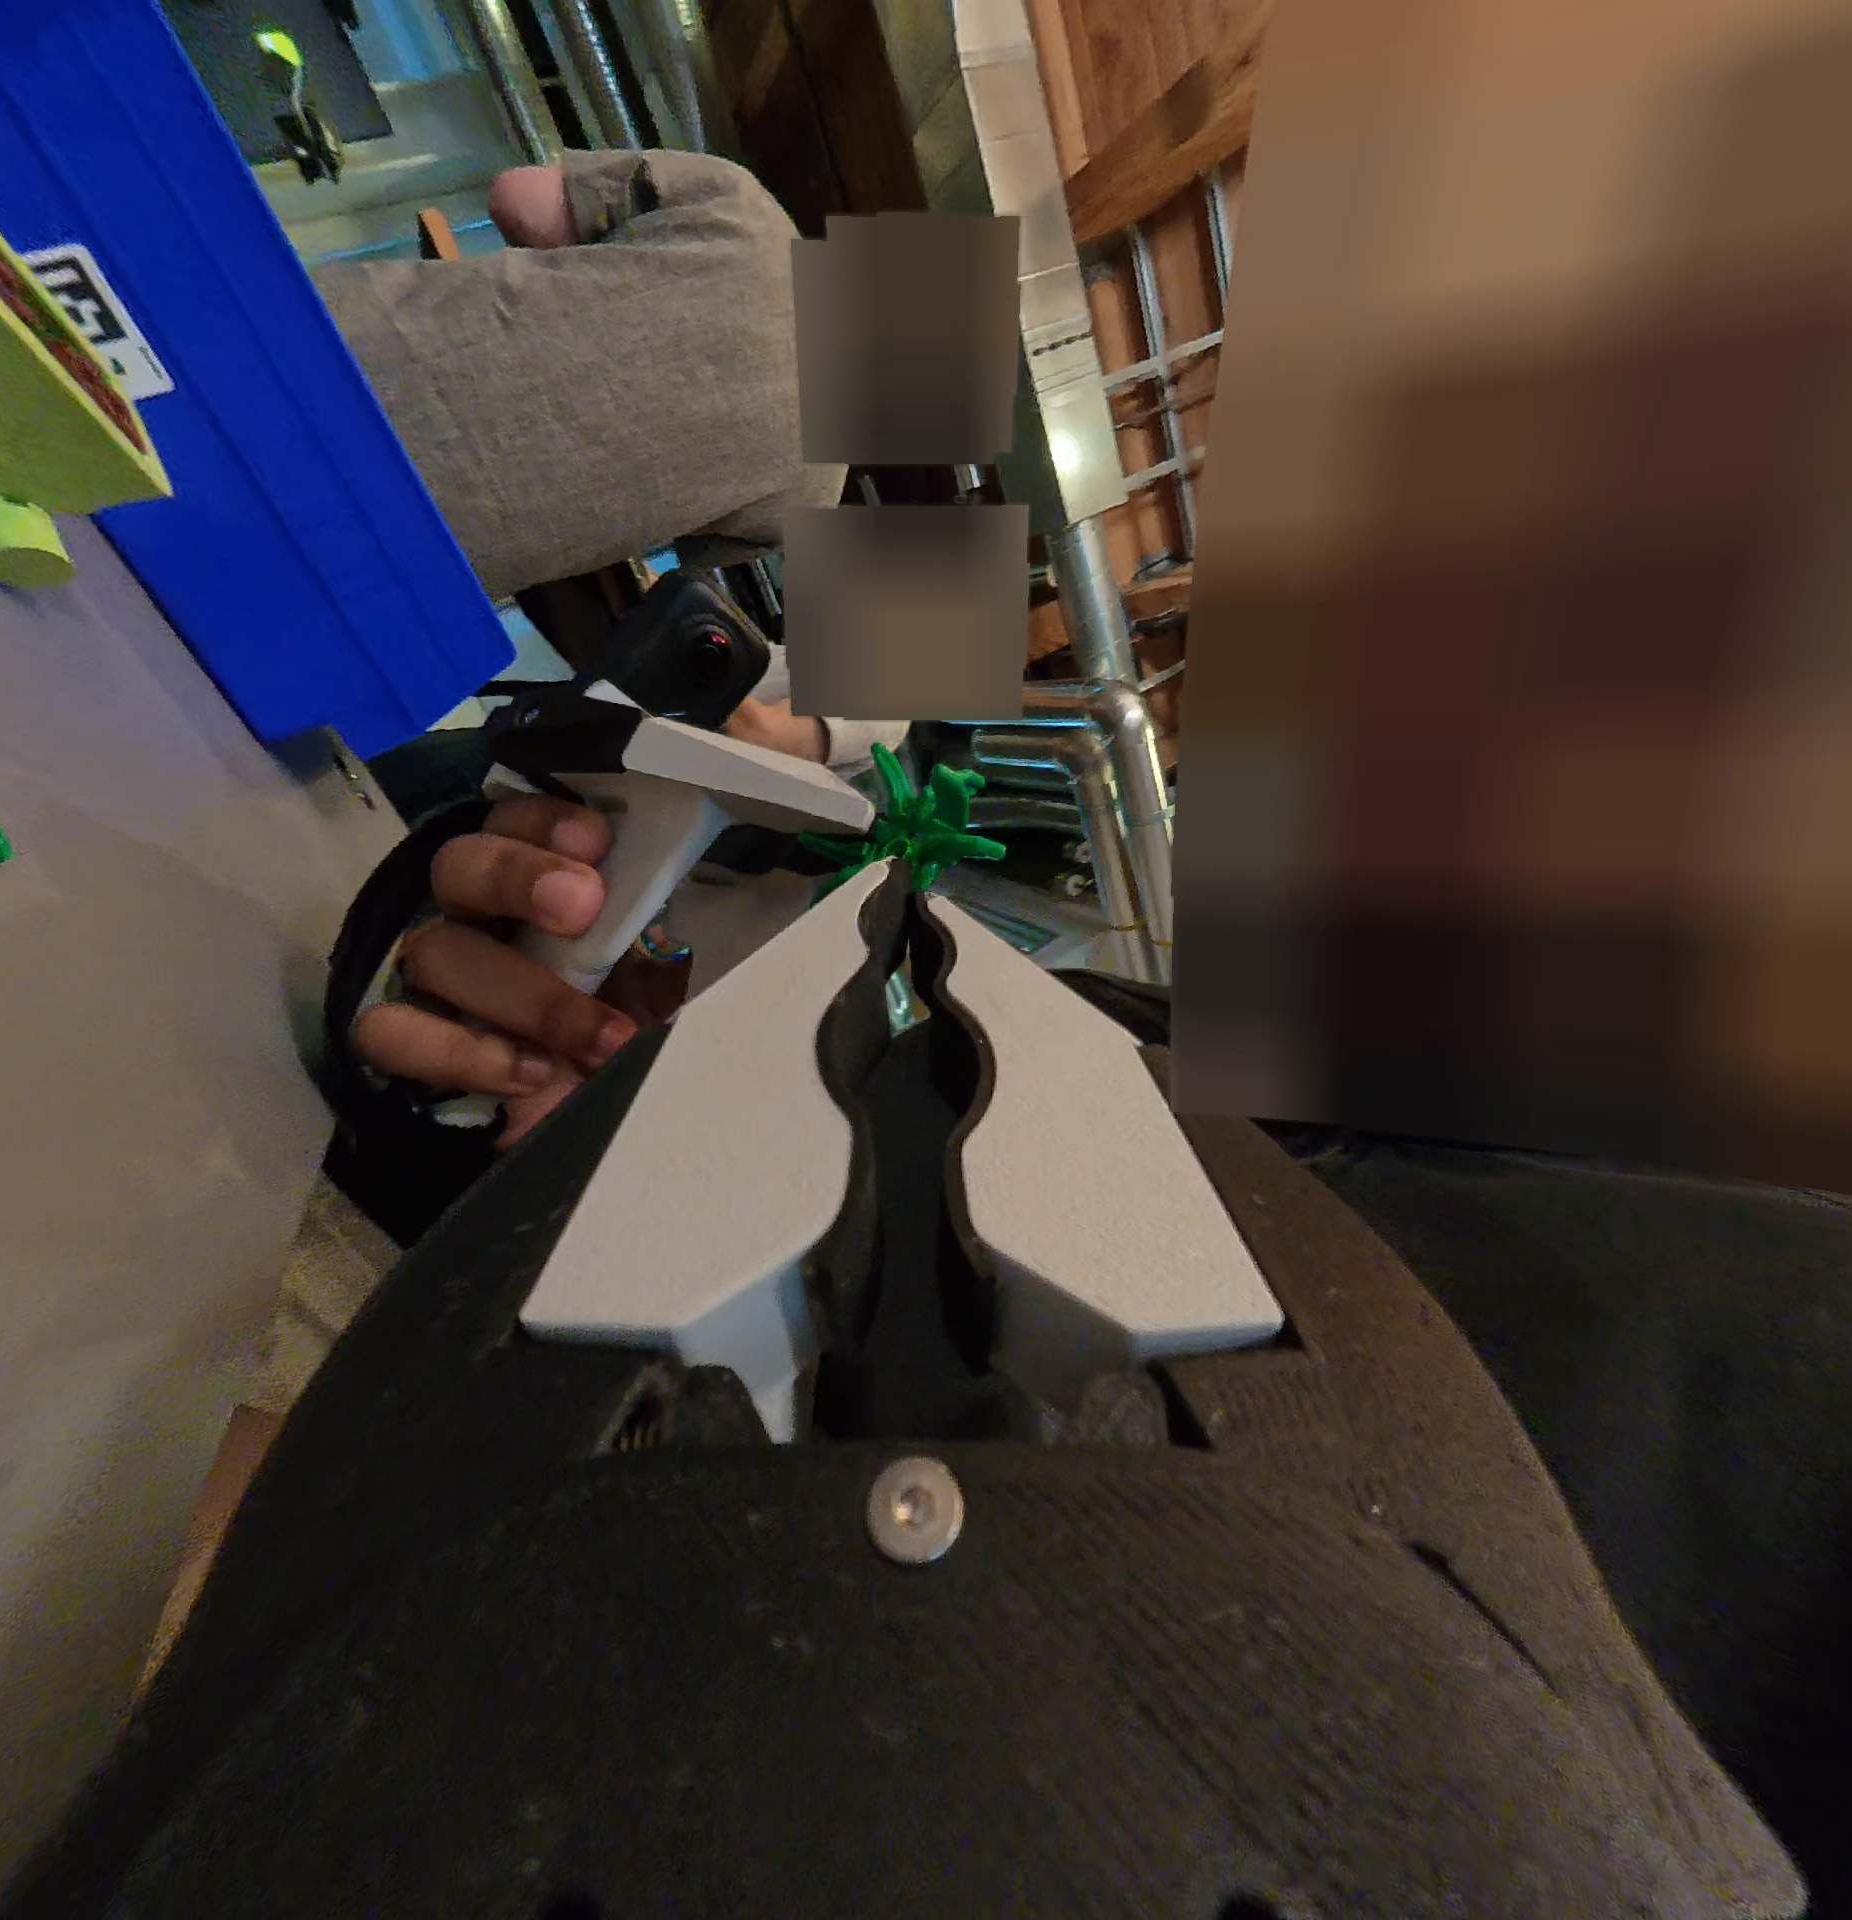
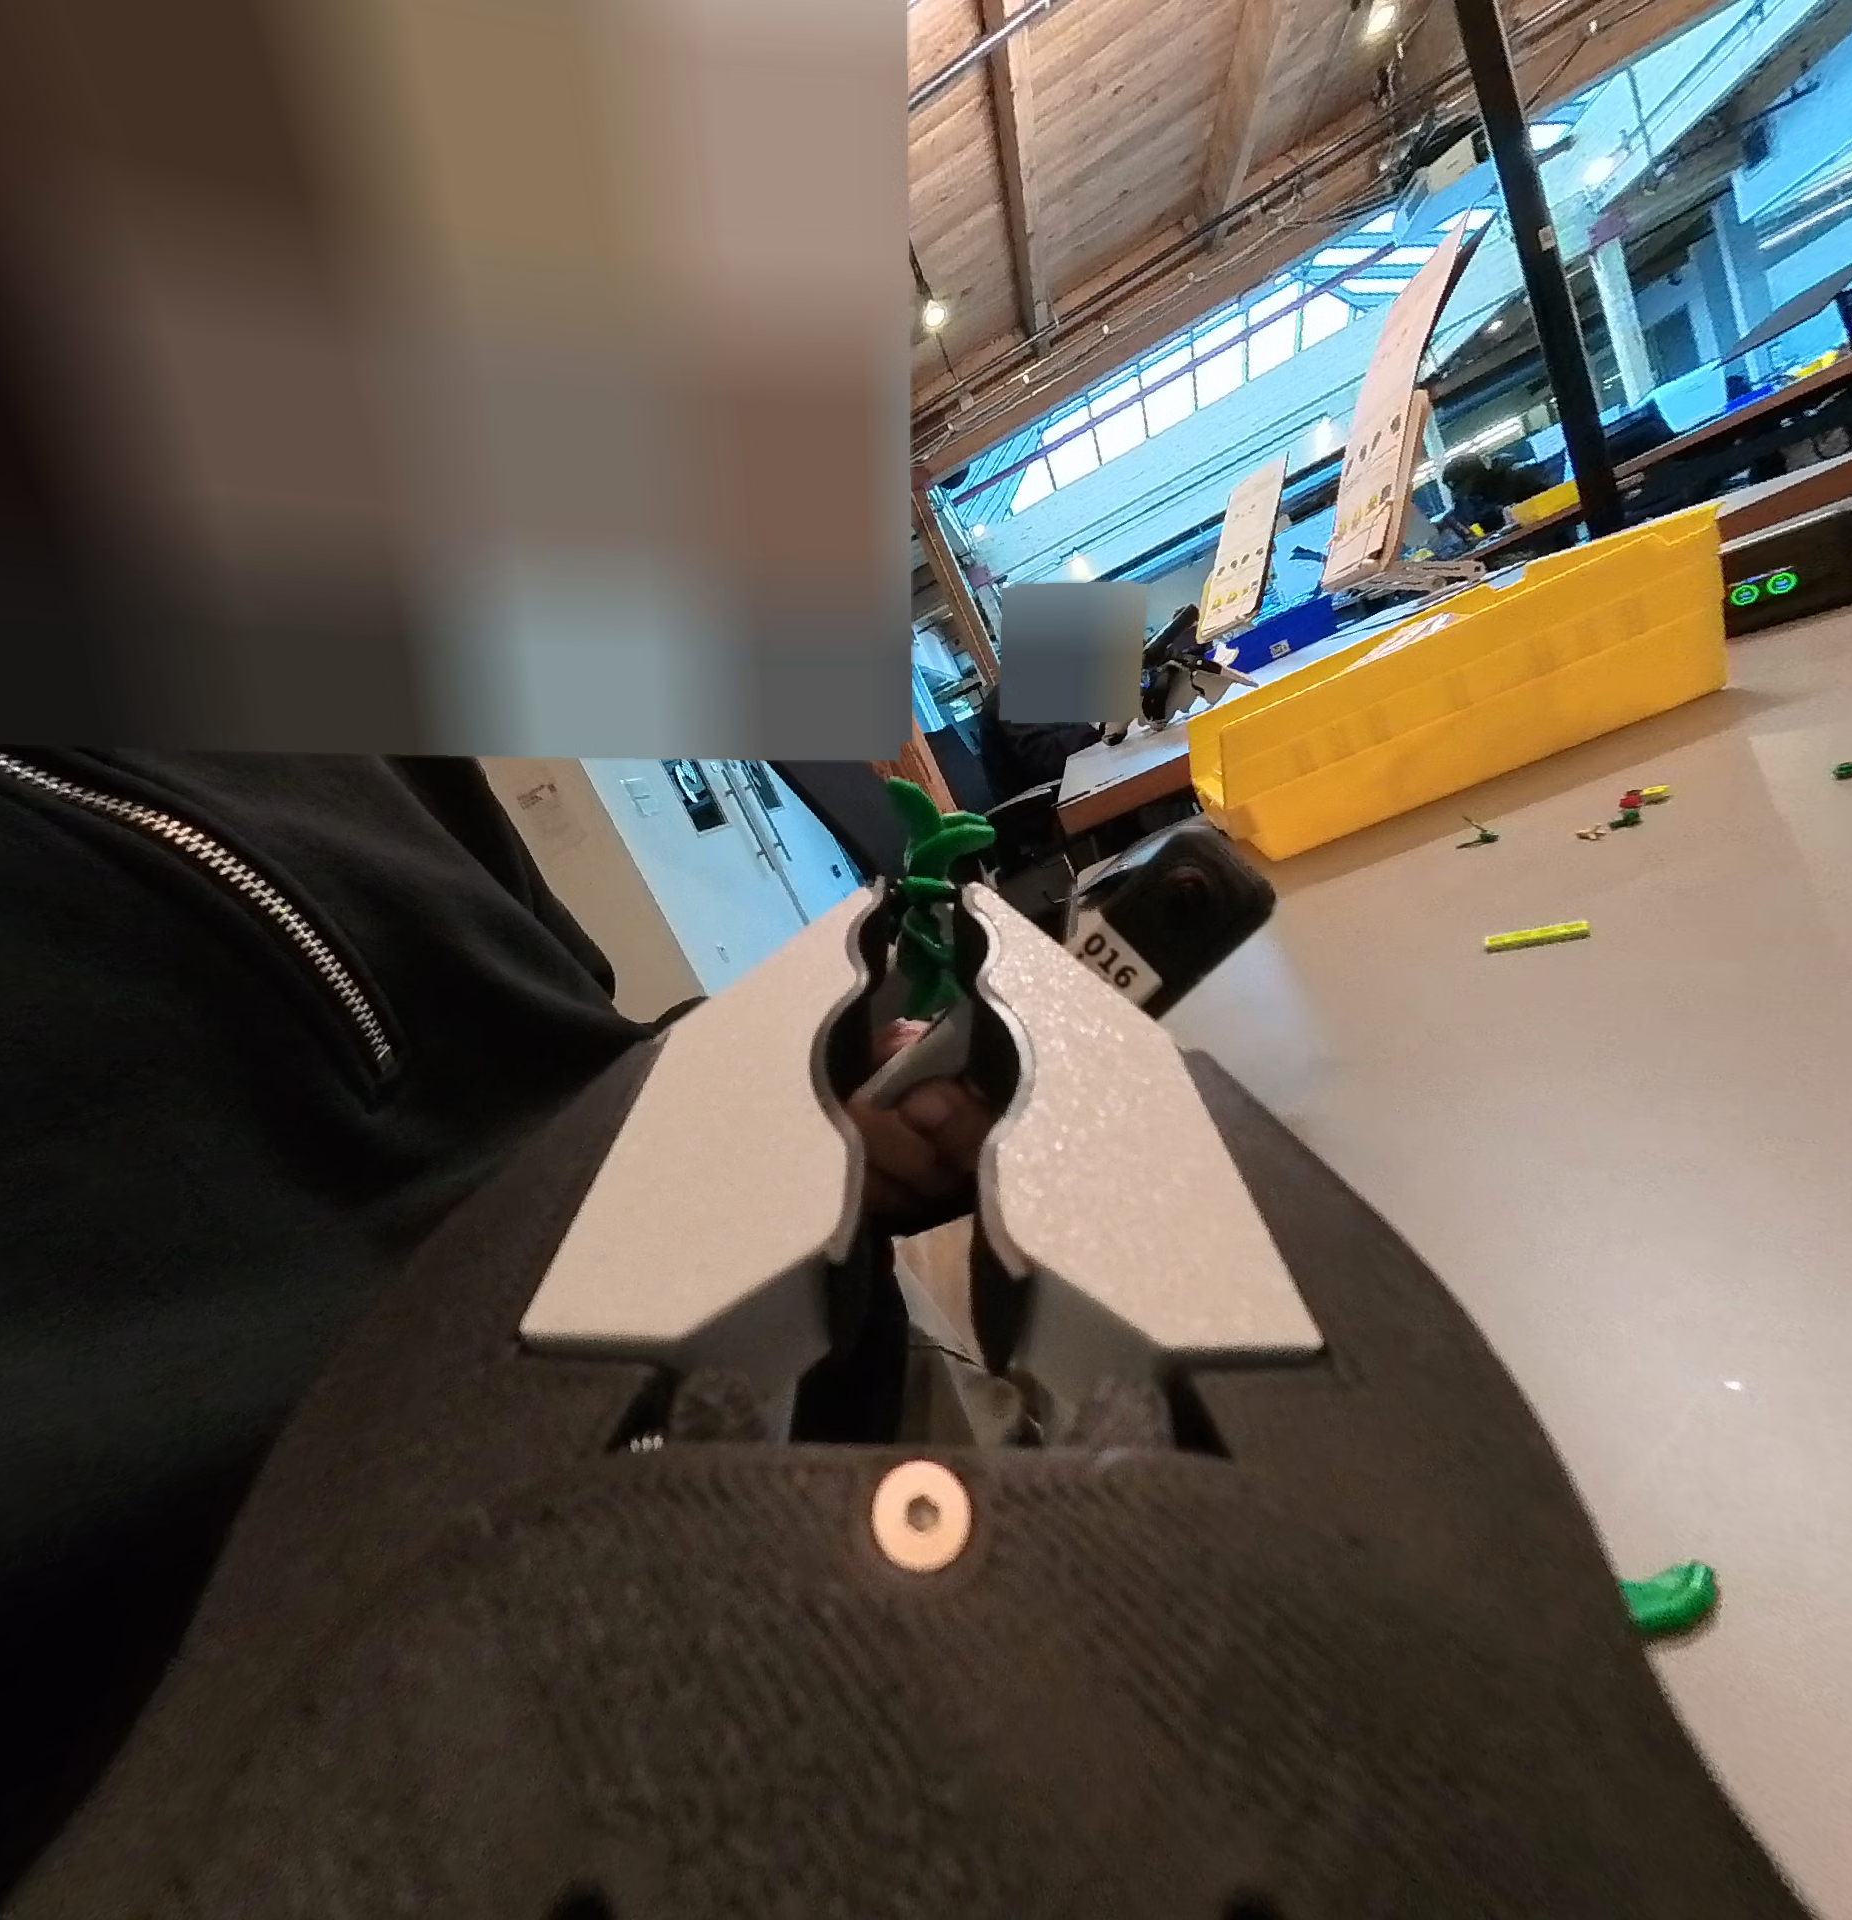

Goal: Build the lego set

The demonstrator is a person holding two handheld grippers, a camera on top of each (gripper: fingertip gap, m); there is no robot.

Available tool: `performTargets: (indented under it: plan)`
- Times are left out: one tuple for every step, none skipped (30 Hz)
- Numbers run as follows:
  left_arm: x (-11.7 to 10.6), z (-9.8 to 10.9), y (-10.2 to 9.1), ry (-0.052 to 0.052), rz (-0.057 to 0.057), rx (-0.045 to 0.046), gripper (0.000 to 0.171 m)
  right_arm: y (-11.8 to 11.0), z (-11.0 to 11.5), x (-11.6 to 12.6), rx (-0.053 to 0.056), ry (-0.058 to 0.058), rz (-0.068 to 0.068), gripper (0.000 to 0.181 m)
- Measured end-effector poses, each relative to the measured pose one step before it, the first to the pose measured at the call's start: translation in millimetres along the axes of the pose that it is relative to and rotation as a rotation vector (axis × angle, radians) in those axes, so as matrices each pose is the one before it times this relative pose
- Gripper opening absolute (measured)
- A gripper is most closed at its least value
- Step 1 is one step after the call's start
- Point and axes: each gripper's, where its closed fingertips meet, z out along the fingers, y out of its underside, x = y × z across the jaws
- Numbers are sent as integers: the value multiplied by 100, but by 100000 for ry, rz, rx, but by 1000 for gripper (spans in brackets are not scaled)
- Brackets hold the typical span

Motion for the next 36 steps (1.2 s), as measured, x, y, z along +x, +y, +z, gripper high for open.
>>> performTargets:
  plan:
    - [-15, 22, -9, -1393, 1808, -210, 0, -23, -21, 7, 177, -22, 88, 9]
    - [-31, 19, 2, -1584, 1983, -127, 0, -16, -7, 21, 86, 158, -17, 9]
    - [-40, 24, 27, -1749, 2002, -276, 0, 1, -15, 30, 25, 136, -127, 9]
    - [-69, 56, 47, -2042, 2266, -475, 0, 17, -13, 70, -92, 316, 112, 10]
    - [-41, 75, 61, -1896, 2366, -655, 0, -29, -38, 24, 221, -59, 225, 10]
    - [-30, 84, 42, -1778, 2108, -656, 0, -62, -37, 5, 428, -172, 246, 11]
    - [-38, 63, 19, -1735, 2049, -499, 0, -40, -39, 29, 306, 41, 245, 11]
    - [-13, 40, 40, -1363, 1891, -625, 0, -34, -20, 0, 148, -78, 197, 11]
    - [-10, 24, 0, -1108, 1311, -294, 0, -8, -11, -10, 30, -49, 10, 11]
    - [-36, -8, -22, -1024, 945, -5, 0, 15, -7, 35, -105, 248, -4, 11]
    - [-10, -6, 22, -690, 886, -218, 0, 8, 5, 20, -120, 8, 123, 11]
    - [-1, 17, 28, -689, 960, -251, 0, 8, -7, -18, -47, -161, 170, 11]
    - [-7, 19, 36, -803, 1149, -291, 0, -7, -14, -17, 33, -131, 183, 11]
    - [-10, 36, 39, -772, 1066, -482, 0, 2, -15, -25, 29, -261, 456, 11]
    - [-30, 25, 25, -929, 980, -390, 0, -7, -17, -2, 54, -214, 642, 11]
    - [-77, 21, 6, -1276, 1225, -243, 0, -2, -30, 20, 156, -37, 591, 10]
    - [-89, 29, 41, -1426, 1311, -383, 0, -26, -25, 26, 329, 75, 626, 9]
    - [-97, 51, 60, -1571, 1523, -509, 0, 25, -4, 54, 51, 239, 659, 9]
    - [-85, 35, 58, -1757, 1909, -539, 0, 31, 7, 65, -24, 323, 642, 10]
    - [-103, 30, 34, -2080, 2375, -473, 0, 35, -1, 54, -104, 422, 235, 10]
    - [-103, 12, 1, -2243, 2613, -455, 0, 19, -19, 81, -120, 579, 131, 10]
    - [-108, 7, 0, -2347, 2636, -515, 0, 16, -37, 80, -234, 575, 209, 10]
    - [-125, 25, -6, -2408, 2714, -499, 0, 18, -50, 103, -284, 585, 216, 10]
    - [-123, 12, -28, -2304, 2691, -236, 0, -15, -45, 84, -26, 508, 138, 10]
    - [-129, 8, -18, -2100, 2444, -138, 0, -39, -59, 31, 199, 246, 209, 9]
    - [-129, 3, -34, -1915, 2081, 35, 0, -59, -60, -3, 240, -24, 158, 8]
    - [-176, 12, -59, -1895, 1499, 415, 0, -41, -54, 65, 85, 475, 146, 7]
    - [-113, 21, -4, -1241, 767, 185, 0, 19, -36, 121, -204, 1023, -230, 7]
    - [-53, 22, -22, -600, 403, 196, 0, -28, -20, 53, 27, 574, -393, 6]
    - [-55, 3, -8, -520, 228, 103, 0, 5, -9, 39, -147, 435, -174, 6]
    - [-59, -22, -71, -651, 379, 466, 0, 16, -10, 85, -233, 651, -59, 7]
    - [-52, -36, -107, -564, 417, 662, 0, -12, -5, 67, 104, 651, -96, 6]
    - [-58, -36, -109, -525, -60, 756, 1, -32, -20, 43, 238, 334, -12, 7]
    - [49, -37, -119, 407, -146, 802, 3, -30, -22, 61, 122, 272, 297, 7]
    - [117, -54, -203, 1033, -773, 1260, 5, 42, -41, 108, -255, 506, 250, 7]
    - [15, -61, -209, 463, -1011, 1380, 8, -8, -29, 44, 69, 162, 214, 6]
